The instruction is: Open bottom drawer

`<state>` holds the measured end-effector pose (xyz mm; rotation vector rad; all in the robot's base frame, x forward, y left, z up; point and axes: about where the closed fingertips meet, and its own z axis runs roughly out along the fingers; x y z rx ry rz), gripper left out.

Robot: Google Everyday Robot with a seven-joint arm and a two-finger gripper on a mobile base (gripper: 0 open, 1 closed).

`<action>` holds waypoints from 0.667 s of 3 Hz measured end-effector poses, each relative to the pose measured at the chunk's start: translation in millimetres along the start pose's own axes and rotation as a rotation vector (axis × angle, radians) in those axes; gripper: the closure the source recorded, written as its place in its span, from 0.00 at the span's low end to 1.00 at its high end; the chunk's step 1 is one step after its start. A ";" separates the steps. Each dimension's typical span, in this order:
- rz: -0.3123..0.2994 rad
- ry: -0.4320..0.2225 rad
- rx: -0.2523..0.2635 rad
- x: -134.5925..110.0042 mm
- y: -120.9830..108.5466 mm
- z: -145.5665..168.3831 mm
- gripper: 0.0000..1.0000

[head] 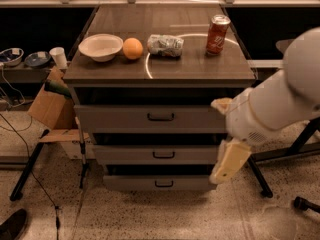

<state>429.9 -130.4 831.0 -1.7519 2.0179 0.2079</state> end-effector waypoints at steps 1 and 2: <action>0.017 -0.050 -0.034 3.5 14.5 65.8 0.00; 0.040 -0.048 -0.071 7.9 30.2 142.3 0.00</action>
Offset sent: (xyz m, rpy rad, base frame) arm 0.0133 0.0901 -0.2355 0.0651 0.1244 -0.0462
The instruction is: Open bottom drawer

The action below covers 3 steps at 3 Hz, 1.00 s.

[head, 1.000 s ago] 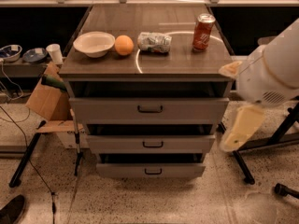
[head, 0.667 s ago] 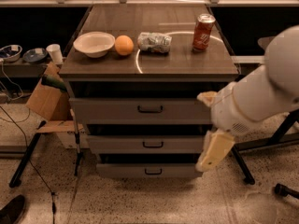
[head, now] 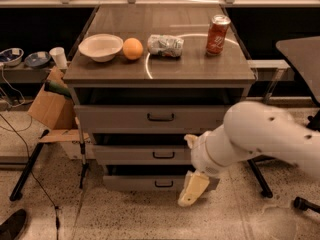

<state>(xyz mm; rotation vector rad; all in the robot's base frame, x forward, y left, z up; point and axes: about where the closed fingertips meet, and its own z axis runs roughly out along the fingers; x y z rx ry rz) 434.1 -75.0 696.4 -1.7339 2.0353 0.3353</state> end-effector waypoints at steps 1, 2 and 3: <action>0.050 0.013 -0.022 4.5 6.5 79.0 0.00; 0.049 0.012 -0.021 5.0 6.2 81.5 0.00; 0.039 0.004 -0.018 10.6 2.6 109.8 0.00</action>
Offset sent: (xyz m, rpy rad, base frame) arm 0.0038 0.0277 -0.0659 -0.0059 0.0459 -0.0229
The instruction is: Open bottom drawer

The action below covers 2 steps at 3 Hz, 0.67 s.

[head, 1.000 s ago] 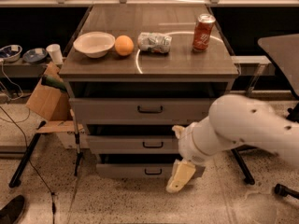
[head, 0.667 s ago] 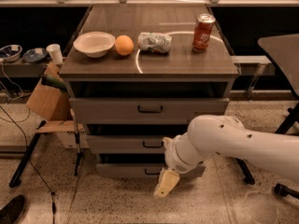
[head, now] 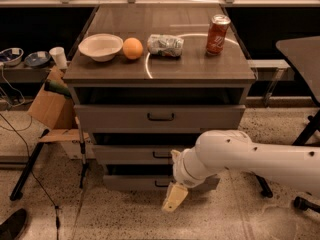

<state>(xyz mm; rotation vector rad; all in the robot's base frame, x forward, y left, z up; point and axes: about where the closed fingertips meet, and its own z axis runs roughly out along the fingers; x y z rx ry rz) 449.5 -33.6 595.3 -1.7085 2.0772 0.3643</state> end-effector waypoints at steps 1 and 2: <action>-0.022 -0.026 -0.029 17.5 -18.0 72.2 0.00; -0.009 -0.051 -0.078 36.1 -24.5 130.7 0.00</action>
Offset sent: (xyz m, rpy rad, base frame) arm 0.0545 0.0329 -0.2026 0.1016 0.1067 0.0586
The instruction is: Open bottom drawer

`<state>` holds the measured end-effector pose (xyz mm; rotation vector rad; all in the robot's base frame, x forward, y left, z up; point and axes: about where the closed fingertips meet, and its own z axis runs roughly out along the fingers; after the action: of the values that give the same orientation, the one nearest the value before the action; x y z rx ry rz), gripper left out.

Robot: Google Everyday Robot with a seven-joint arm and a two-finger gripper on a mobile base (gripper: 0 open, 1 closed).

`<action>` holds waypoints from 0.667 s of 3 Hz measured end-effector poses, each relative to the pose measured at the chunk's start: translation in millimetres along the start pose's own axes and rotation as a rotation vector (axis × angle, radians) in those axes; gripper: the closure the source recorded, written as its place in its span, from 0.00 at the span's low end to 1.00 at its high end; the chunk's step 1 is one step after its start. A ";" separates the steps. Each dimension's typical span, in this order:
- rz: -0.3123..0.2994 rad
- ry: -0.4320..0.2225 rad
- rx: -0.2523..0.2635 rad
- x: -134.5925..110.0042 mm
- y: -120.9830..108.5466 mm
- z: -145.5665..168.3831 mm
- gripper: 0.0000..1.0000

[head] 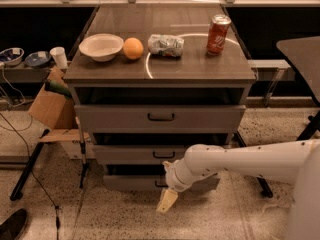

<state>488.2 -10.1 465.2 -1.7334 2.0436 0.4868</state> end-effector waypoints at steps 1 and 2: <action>0.017 -0.021 -0.055 18.2 -8.1 61.2 0.00; 0.031 -0.044 -0.077 28.2 -9.0 119.0 0.00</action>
Offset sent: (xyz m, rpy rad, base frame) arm 0.0302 0.0617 -0.1795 0.0964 0.0721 -0.0052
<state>503.5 26.0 349.0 -1.7210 2.0485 0.6156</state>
